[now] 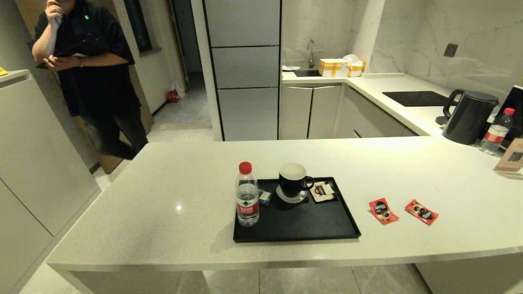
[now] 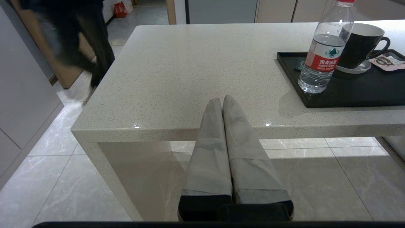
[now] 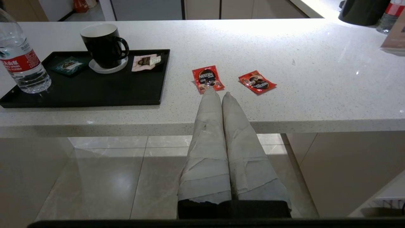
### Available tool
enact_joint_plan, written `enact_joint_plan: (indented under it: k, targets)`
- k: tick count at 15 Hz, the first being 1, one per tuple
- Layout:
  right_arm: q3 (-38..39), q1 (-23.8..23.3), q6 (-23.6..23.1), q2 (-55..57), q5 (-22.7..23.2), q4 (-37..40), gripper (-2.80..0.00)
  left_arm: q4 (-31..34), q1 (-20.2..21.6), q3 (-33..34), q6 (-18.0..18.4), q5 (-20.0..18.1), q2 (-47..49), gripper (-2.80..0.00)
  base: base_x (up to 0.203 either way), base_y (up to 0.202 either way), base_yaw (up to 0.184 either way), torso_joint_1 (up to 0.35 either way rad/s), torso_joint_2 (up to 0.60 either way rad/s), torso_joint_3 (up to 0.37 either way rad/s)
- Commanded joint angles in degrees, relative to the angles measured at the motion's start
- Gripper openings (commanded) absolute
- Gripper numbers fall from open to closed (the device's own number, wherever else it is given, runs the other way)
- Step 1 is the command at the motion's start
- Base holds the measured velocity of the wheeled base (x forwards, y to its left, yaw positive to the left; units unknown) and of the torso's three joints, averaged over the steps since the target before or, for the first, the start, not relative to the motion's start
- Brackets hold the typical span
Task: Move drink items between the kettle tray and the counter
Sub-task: Return the tea bag to its original position
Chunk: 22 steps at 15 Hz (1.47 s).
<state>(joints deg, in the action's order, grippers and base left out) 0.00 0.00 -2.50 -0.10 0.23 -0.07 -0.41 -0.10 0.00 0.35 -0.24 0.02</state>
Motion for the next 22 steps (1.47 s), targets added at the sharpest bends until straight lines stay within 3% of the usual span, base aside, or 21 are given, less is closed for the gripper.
enact_joint_plan:
  k: [1,22]
  targets:
    - [0.0,0.0,0.0,0.1,0.0,0.0,-2.80,0.0,0.0,0.0,0.0,0.0,0.0,-2.80,0.000,0.000,0.000,0.000,0.00,0.000]
    - [0.0,0.0,1.7,0.1,-0.1,-0.2,-2.80,0.0,0.0,0.0,0.0,0.0,0.0,-2.80,0.000,0.000,0.000,0.000,0.00,0.000]
